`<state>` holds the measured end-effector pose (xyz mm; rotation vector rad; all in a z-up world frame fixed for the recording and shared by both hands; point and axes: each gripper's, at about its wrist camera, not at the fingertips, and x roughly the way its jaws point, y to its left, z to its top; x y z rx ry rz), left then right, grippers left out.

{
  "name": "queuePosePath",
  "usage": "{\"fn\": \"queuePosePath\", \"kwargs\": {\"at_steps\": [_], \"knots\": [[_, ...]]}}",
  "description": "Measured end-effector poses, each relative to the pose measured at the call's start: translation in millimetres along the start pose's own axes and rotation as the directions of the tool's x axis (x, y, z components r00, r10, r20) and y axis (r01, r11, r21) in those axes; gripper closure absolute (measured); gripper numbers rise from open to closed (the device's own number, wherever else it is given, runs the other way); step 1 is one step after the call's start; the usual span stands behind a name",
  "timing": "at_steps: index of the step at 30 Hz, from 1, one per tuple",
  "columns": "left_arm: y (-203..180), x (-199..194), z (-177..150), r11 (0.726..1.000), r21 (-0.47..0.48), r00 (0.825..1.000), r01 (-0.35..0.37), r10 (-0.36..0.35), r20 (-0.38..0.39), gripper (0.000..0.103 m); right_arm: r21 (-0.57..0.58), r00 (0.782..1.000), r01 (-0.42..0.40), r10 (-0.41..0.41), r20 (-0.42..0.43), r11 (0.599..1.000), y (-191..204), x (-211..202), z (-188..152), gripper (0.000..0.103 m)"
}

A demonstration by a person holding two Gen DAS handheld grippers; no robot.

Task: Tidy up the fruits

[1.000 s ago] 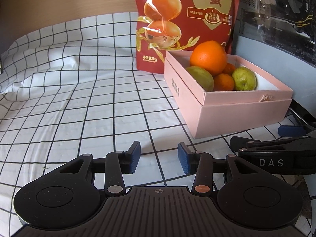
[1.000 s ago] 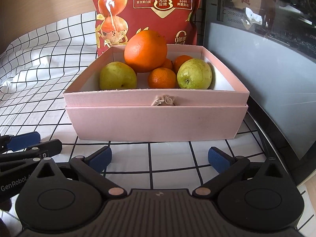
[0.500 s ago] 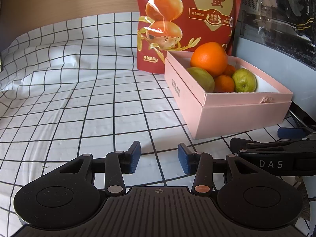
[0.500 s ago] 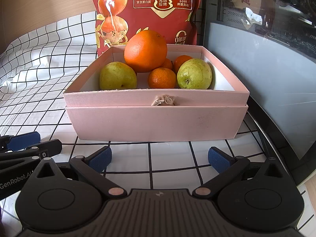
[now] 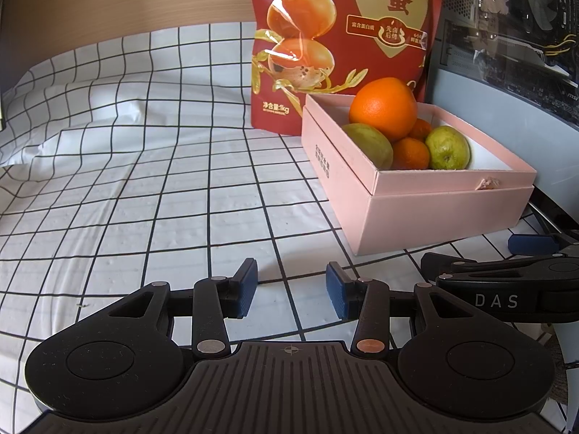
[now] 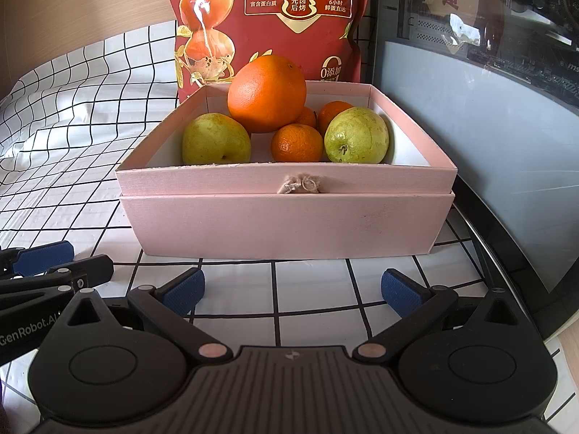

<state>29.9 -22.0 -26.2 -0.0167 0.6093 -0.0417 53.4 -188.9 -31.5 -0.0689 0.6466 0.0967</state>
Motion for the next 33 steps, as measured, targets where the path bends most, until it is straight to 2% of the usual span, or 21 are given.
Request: {"fn": "queuePosePath", "kwargs": {"at_steps": [26, 33], "knots": [[-2.7, 0.7, -0.3, 1.000, 0.020, 1.000, -0.010, 0.010, -0.002, 0.056, 0.000, 1.000, 0.000, 0.000, 0.000, 1.000, -0.4, -0.2, -0.1, 0.000], [0.0, 1.1, 0.1, 1.000, 0.013, 1.000, 0.007, -0.007, -0.002, 0.055, 0.000, 1.000, -0.001, 0.001, 0.000, 1.000, -0.5, -0.1, -0.1, 0.000]]}}
